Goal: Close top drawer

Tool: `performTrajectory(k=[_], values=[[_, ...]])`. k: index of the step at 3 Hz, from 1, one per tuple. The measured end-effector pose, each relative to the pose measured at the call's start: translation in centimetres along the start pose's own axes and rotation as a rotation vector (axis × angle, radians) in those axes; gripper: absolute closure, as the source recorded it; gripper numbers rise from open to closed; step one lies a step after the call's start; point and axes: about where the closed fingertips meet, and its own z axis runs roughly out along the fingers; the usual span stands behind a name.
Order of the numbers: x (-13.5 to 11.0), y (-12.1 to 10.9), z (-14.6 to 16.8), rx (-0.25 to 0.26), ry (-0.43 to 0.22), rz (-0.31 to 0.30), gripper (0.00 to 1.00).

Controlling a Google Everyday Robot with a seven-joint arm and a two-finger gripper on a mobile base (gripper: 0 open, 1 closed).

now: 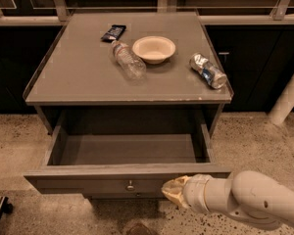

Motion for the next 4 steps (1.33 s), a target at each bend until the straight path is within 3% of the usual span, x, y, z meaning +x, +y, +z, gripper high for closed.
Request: performTrajectory(k=[1, 2, 3, 4], values=[[-0.3, -1.1, 1.0, 0.028, 0.001, -0.013, 1.0], [-1.4, -3.5, 1.8, 0.102, 0.005, -0.03, 1.0], [-1.7, -3.9, 2.1, 0.122, 0.006, -0.031, 1.0], [-2.1, -5.0, 2.4, 0.189, 0.004, -0.03, 1.0]])
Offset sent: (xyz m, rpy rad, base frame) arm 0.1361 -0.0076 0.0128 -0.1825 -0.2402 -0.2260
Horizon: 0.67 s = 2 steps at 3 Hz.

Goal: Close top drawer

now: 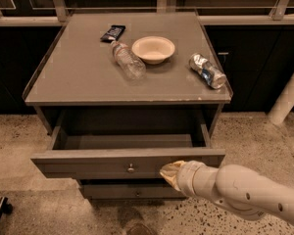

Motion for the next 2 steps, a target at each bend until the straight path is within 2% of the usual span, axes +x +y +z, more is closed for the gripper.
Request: performTrajectory(k=[1, 2], values=[[-0.05, -1.55, -0.03, 0.065, -0.002, -0.001, 1.0], [-0.06, -1.54, -0.03, 0.065, -0.002, -0.001, 1.0]])
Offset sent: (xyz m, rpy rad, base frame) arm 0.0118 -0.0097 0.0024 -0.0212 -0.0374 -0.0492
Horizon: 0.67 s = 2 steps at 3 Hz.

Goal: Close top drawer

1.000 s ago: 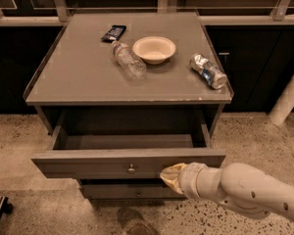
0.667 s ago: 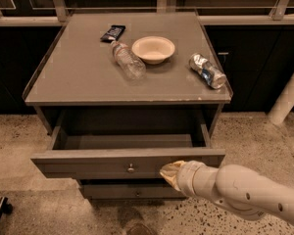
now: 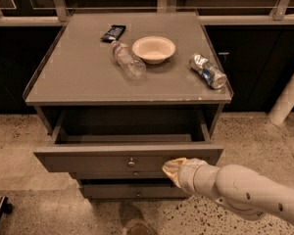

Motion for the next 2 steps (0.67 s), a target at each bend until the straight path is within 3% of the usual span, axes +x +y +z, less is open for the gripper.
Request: performTrajectory(k=[2], values=[[-0.6, -2.4, 0.2, 0.103, -0.038, 0.016, 1.0]])
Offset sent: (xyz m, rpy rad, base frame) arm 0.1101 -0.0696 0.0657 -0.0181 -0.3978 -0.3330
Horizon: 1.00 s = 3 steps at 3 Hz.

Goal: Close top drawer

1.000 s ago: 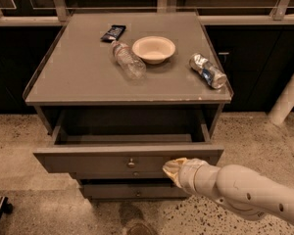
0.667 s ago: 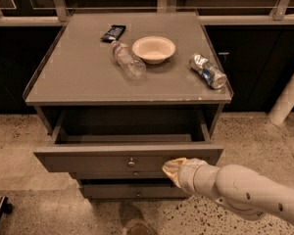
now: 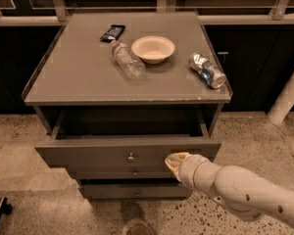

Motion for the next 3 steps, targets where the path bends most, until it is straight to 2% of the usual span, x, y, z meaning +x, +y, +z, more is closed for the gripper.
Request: performTrajectory(k=[1, 2, 3], values=[[-1.2, -2.3, 0.2, 0.078, -0.038, -0.003, 1.0], [-1.2, -2.2, 0.2, 0.078, -0.038, -0.003, 1.0], [-2.3, -4.1, 0.8, 0.12, -0.068, 0.002, 1.0]])
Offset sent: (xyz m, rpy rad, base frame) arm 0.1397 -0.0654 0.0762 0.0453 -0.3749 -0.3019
